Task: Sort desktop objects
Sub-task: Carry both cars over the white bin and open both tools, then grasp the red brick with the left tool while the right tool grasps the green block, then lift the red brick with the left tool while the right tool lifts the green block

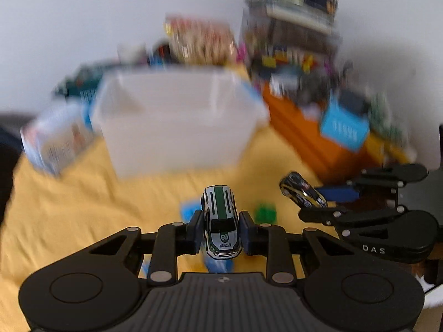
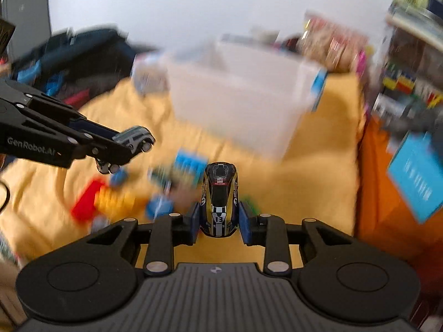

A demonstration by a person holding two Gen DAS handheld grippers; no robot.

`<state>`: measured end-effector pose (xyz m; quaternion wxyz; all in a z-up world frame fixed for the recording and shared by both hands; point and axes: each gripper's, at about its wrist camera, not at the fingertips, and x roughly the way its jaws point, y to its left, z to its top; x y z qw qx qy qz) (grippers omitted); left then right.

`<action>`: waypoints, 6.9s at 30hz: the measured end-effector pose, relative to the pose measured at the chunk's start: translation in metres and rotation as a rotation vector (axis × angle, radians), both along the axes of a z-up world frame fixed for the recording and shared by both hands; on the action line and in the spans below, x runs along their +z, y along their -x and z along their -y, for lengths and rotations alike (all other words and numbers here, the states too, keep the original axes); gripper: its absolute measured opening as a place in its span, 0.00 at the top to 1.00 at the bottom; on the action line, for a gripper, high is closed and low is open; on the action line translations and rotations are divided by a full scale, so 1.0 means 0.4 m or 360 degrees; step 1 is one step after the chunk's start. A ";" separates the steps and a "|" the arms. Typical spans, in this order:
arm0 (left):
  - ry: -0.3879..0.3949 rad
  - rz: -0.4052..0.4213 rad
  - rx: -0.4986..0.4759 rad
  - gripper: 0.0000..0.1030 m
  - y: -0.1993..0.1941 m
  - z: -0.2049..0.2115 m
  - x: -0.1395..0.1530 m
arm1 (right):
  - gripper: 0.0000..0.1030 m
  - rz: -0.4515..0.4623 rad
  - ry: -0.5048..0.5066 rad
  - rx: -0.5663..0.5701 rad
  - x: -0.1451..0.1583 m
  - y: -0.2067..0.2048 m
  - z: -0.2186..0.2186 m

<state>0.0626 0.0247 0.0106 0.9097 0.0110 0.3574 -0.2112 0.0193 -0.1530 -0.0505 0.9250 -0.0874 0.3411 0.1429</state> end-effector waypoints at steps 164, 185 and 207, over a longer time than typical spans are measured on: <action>-0.0151 -0.0320 0.0201 0.76 0.098 -0.223 -0.289 | 0.61 -0.0493 0.0002 -0.0155 -0.246 0.048 -0.062; -0.0402 -0.0083 0.0311 0.29 0.105 -0.191 -0.251 | 0.58 -0.0483 -0.0016 -0.0149 -0.252 0.045 -0.059; -0.0297 -0.0181 0.0090 0.74 0.104 -0.146 -0.266 | 0.65 -0.0405 0.0004 -0.0085 -0.234 0.042 -0.085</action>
